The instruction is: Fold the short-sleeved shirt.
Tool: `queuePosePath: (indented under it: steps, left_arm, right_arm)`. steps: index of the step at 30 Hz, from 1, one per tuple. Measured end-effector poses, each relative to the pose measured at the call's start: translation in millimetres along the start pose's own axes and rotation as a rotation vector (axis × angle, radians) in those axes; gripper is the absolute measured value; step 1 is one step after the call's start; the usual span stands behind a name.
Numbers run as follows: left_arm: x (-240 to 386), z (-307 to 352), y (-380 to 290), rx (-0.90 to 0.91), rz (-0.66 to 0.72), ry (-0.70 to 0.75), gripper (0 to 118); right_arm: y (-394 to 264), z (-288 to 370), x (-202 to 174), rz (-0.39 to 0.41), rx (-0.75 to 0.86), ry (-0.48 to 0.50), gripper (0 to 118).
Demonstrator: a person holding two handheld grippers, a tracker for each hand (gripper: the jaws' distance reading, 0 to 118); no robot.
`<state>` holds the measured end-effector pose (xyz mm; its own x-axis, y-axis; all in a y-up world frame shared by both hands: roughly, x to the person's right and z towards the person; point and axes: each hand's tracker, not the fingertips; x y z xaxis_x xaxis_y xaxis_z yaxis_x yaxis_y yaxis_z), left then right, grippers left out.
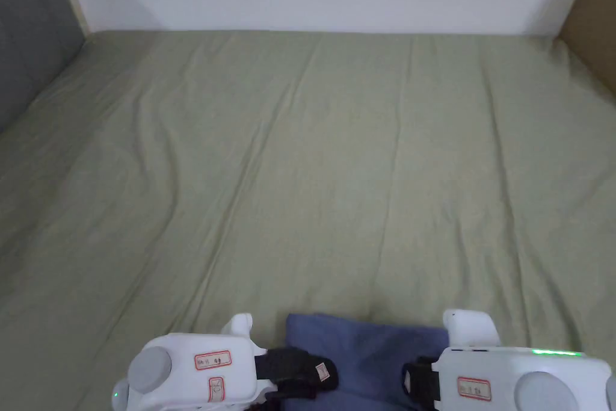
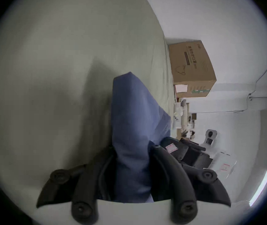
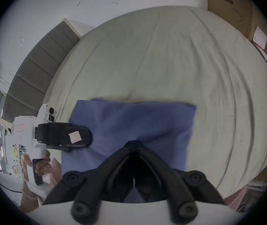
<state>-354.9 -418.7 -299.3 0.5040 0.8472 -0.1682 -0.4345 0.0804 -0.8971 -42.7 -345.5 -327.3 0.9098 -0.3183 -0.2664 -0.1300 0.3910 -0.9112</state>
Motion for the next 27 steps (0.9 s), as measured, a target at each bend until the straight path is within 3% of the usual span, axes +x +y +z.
queuePosePath:
  steps: [3, 8, 12, 15, 19, 20, 21, 22, 23, 24, 27]
  left_arm:
    - [-9, 40, 15, 0.077, -0.033, 0.054, 27]
    - [-18, 132, 35, 0.13, -0.115, 0.304, 27]
    - [-32, 195, 58, 0.174, -0.173, 0.679, 27]
    - [-50, 230, 83, 0.161, -0.182, 0.874, 27]
    - [-55, 243, 103, 0.134, -0.301, 1.225, 27]
    - [-60, 247, 108, 0.142, -0.305, 1.241, 34]
    - [-63, 247, 110, 0.141, -0.311, 1.235, 50]
    - [-63, 246, 111, 0.131, -0.3, 1.252, 77]
    - [-62, 245, 111, 0.135, -0.296, 1.299, 93]
    - [-58, 246, 110, 0.152, -0.309, 1.319, 99]
    - [-39, 254, 106, 0.215, -0.3, 1.218, 99]
  right_arm:
    - [5, 6, -6, 0.012, 0.02, -0.003, 0]
    - [9, 3, -7, 0.013, 0.03, -0.021, 0]
    - [8, -6, -2, -0.01, 0.018, -0.031, 0]
    - [6, -10, -2, -0.01, 0.005, -0.043, 0]
    - [2, -20, 1, -0.02, -0.019, -0.062, 0]
    - [1, -21, 1, -0.019, -0.023, -0.064, 0]
    - [1, -22, 1, -0.019, -0.029, -0.065, 0]
    - [0, -22, 0, -0.017, -0.034, -0.064, 0]
    - [-1, -22, 0, -0.013, -0.038, -0.063, 0]
    - [-1, -21, 0, -0.007, -0.04, -0.063, 0]
    - [-1, -21, 2, -0.001, -0.041, -0.068, 0]
